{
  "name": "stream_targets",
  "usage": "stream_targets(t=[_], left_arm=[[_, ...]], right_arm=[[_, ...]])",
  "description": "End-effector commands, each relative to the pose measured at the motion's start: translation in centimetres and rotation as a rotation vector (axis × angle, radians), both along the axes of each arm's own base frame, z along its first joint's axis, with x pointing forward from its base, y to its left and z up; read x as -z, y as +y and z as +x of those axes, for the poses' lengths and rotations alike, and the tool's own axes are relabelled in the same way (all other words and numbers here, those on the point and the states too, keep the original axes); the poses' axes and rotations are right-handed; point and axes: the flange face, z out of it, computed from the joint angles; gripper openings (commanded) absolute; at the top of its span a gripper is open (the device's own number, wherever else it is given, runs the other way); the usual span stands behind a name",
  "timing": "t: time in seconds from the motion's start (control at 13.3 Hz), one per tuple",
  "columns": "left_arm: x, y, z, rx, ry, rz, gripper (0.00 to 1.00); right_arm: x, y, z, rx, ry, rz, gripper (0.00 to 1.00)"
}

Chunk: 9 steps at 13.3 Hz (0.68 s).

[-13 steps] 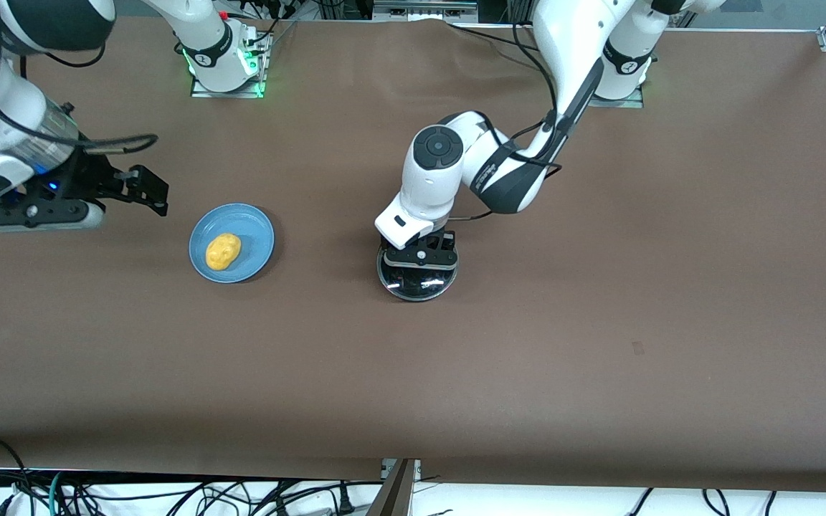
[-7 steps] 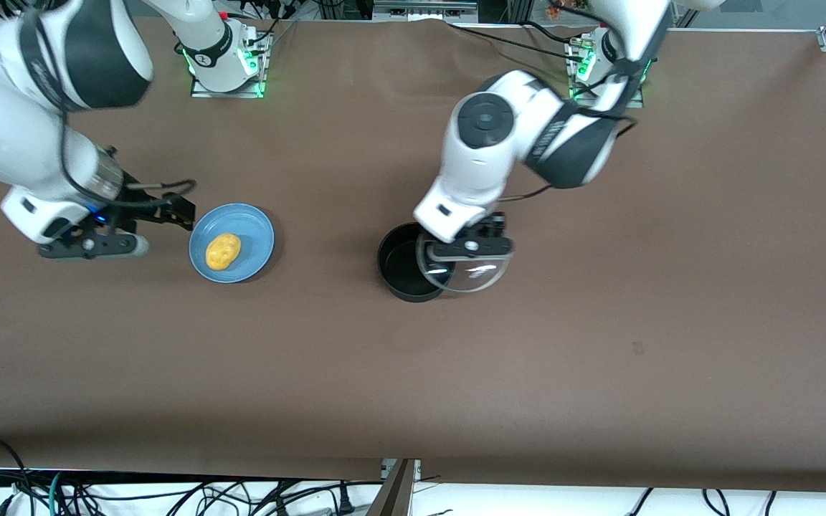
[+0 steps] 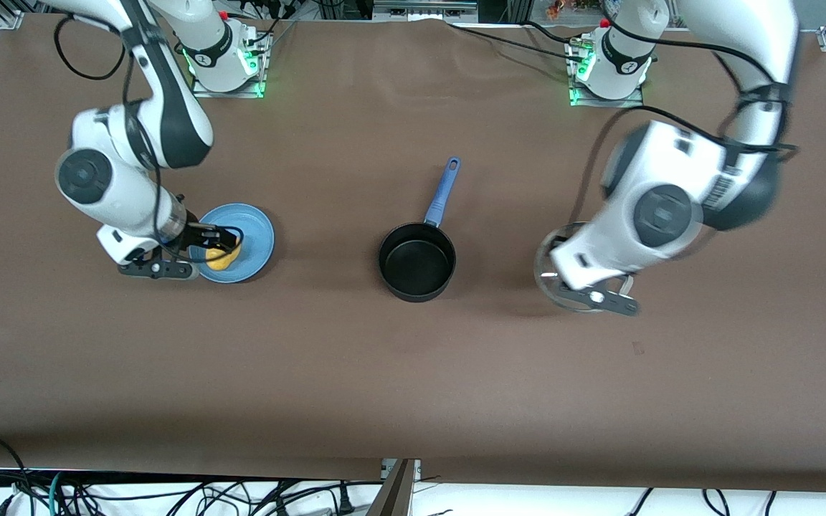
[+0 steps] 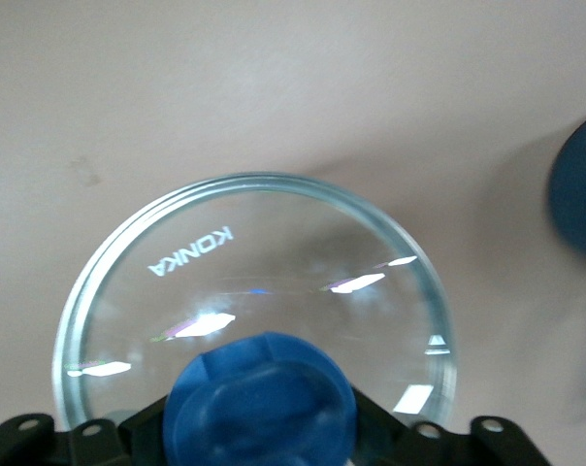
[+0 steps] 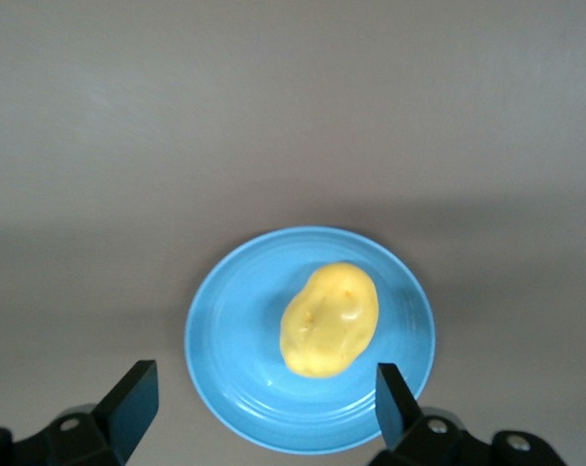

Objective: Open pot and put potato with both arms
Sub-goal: 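Lift the lid off the pot while the right gripper grasps the potato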

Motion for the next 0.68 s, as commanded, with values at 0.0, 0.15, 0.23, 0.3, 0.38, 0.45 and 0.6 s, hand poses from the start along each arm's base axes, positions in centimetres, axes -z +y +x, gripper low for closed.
stream_targets(t=[0.0,0.15,0.23,0.3,0.38,0.45,0.6], left_arm=[[2.4,7.7,0.2,0.167,0.078,-0.039,0.28],[5.3,13.2,0.3,0.213,0.082,-0.077,0.29],[7.3,15.4,-0.1,0.226,0.067,-0.088,0.3],[9.5,17.8,-0.7,0.238,0.038,-0.101,0.3],[11.5,19.7,-1.3,0.255,0.014,-0.113,0.3],[13.3,21.2,-2.0,0.271,-0.012,-0.119,0.3],[16.0,23.3,-2.4,0.351,-0.076,-0.059,0.3]], right_arm=[[3.7,-2.4,-0.2,0.08,0.015,0.002,0.99],[7.2,-4.3,-1.1,0.141,0.017,0.001,0.99],[8.7,-4.9,-1.5,0.161,0.015,0.001,0.99],[9.7,-5.6,-1.8,0.185,0.016,0.008,0.99],[10.4,-5.7,-2.0,0.208,0.025,0.021,0.99],[10.6,-5.7,-2.0,0.215,0.029,0.026,0.99],[10.6,-5.6,-2.0,0.221,0.03,0.029,0.99]])
